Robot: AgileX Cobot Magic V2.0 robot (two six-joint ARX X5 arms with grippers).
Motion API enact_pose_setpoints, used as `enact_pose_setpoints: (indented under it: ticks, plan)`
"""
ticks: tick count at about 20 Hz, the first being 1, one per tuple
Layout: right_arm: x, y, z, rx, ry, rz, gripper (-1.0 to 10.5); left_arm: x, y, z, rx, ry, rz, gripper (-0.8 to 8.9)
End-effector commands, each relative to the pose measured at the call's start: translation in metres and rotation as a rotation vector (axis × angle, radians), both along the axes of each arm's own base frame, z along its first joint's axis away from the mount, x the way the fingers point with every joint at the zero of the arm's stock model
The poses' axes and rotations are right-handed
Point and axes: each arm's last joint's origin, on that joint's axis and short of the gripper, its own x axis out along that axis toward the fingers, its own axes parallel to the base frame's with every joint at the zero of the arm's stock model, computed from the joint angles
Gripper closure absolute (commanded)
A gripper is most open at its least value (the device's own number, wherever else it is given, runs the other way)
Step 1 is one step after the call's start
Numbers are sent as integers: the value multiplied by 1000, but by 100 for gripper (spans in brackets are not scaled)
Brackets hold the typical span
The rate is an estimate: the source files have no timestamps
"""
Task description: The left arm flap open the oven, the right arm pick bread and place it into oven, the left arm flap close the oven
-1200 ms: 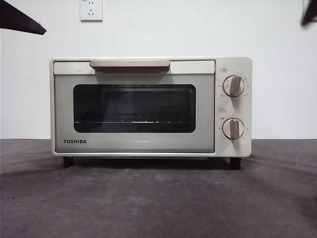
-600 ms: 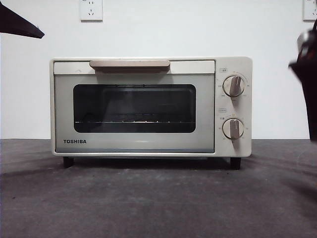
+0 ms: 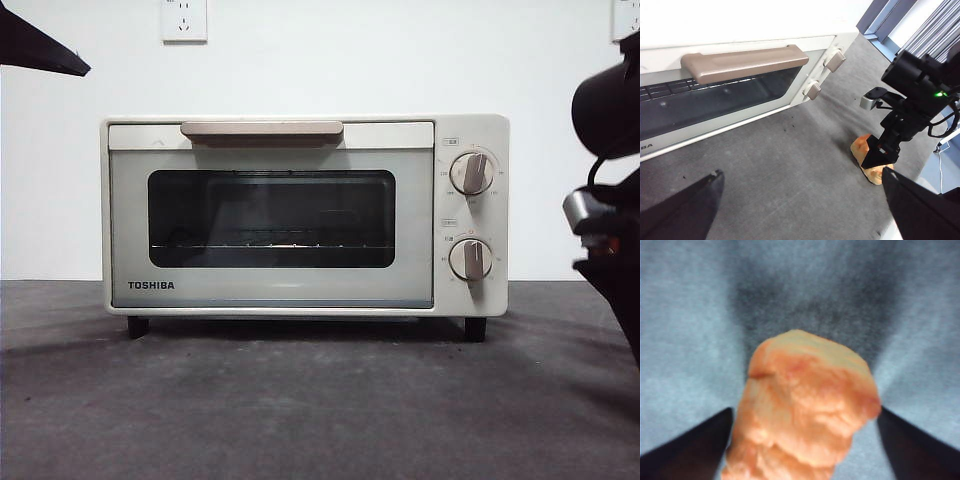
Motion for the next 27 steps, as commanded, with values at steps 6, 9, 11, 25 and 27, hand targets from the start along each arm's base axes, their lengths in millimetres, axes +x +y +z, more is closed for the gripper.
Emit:
enact_pose_setpoints:
  ticks: [6,9,11,25,27]
  plan:
    - [-2,1,14,41,-31,7,807,2,-2,10,-7,-19,-3,404]
    - [-13,-2,38,73,-54,29,806,10,-5,21,1,-11,-11,610]
    - [-23,-5,56,82,-84,29,806,19,-11,29,4,-14,-26,779]
    - [-89,-22,121,286,-367,-2,806,104,-86,31,399,-208,-87,804]
    - [-94,-24,124,293,-378,-6,806,109,-95,24,453,-220,-101,804]
